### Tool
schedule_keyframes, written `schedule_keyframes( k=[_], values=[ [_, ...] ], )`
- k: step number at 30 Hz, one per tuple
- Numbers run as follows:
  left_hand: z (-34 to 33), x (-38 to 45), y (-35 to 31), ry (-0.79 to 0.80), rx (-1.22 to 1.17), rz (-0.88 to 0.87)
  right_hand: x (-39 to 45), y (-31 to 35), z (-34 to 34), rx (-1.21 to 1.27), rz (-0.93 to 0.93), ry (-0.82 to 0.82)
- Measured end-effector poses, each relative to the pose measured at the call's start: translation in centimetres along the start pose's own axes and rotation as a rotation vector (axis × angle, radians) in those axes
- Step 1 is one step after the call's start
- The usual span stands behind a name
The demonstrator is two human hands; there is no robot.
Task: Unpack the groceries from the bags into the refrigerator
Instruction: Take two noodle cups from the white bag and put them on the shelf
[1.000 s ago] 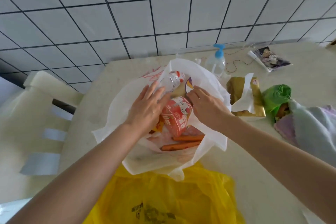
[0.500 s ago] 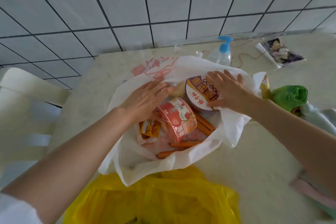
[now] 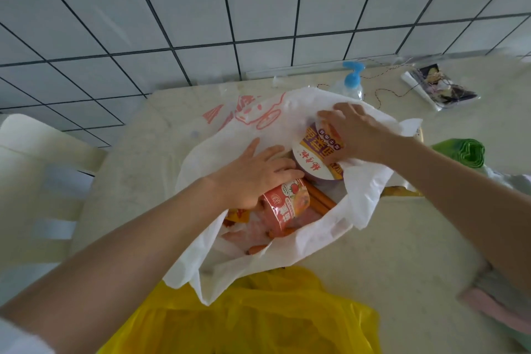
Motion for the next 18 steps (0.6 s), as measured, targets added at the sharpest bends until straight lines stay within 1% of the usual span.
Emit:
schedule_keyframes(
  k=[3,7,14,18],
  values=[
    [0.0,-0.3,0.3,0.015,-0.010,0.074,-0.3,2.0,0.2,-0.088,0.062,-0.075],
    [0.1,-0.9,1.0,0.037,-0.026,0.162,0.3,2.2,0.0,-0.045,0.032,-0.050],
    [-0.2,-0.4,1.1,0.030,-0.050,0.150,1.3,2.3,0.3,-0.083,-0.019,-0.006],
    [-0.2,-0.7,1.2,0.017,-0.062,0.148,0.1,2.9,0.9,-0.040,0.029,-0.033]
  ],
)
Point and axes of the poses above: each hand's wrist, its own x-axis towards the middle knuckle, its own z-axis out of the back of the hand, y = z × x, the point moved 6 cm from there along x, towards the middle knuckle, and after that the axes turned 4 degrees about y, right-handed, at the moved point
